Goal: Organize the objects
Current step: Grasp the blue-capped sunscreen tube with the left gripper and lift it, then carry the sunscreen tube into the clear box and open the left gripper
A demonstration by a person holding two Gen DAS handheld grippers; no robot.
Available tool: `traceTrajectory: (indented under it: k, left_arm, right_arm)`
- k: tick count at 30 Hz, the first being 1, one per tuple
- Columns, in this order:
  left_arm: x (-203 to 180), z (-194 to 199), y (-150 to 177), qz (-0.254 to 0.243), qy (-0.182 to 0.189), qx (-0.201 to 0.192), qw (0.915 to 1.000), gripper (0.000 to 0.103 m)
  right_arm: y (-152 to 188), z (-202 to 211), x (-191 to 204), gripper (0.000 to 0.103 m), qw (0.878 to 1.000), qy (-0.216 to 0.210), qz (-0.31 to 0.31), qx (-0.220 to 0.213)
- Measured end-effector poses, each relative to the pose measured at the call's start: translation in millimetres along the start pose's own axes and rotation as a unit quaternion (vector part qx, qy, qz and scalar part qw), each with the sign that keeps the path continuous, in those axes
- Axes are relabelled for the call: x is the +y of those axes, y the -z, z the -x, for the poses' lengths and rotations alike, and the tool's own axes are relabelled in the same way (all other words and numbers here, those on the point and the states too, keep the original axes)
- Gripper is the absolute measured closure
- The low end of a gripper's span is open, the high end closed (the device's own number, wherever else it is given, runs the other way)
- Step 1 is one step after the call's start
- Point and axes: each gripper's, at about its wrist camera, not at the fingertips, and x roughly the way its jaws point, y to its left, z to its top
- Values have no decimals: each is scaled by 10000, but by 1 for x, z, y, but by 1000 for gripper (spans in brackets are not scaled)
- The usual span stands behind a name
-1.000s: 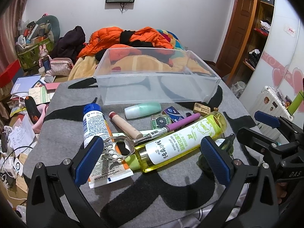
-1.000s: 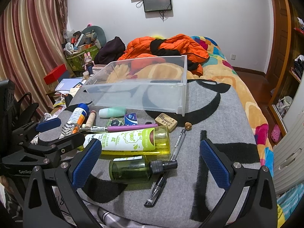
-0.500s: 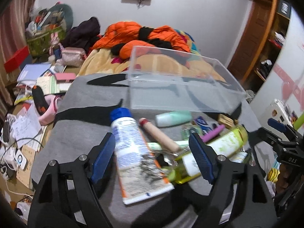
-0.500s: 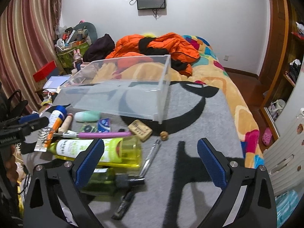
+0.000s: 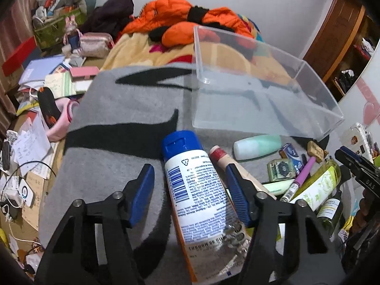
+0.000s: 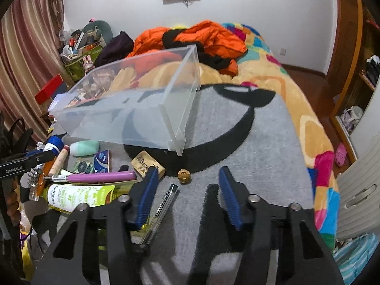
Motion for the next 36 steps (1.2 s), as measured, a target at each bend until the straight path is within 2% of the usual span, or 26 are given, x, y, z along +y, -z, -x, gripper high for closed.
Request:
traceTrajectory:
  k: [5,9,11,21,28,36]
  left_arm:
    - [1,-12,0,37,92,108,9999,47]
    - [-5,-14,1,-176,-217,-13,9996,59]
    - [-6,-13,3,-264,-294,-69,9992,60]
    - [1,10,3,-57,-331,-391,9987,61]
    - [-2,51,-5,-26,-304,-1008,9944,61]
    - [-16,88,-10,-134,-214,-1507,9883,61]
  right_arm:
    - [3,-12,3,76,9999,23,86,109]
    - [5,-21,6,88,9997,73,180,176]
    - [6,-21,6,91,9998,11,146,133]
    - [3,-6,6,91,9998,76,112,-145]
    - [-5,19,12,91,9985,81,115,-529]
    - [-15,44,21,91,9957,-70,131,-912]
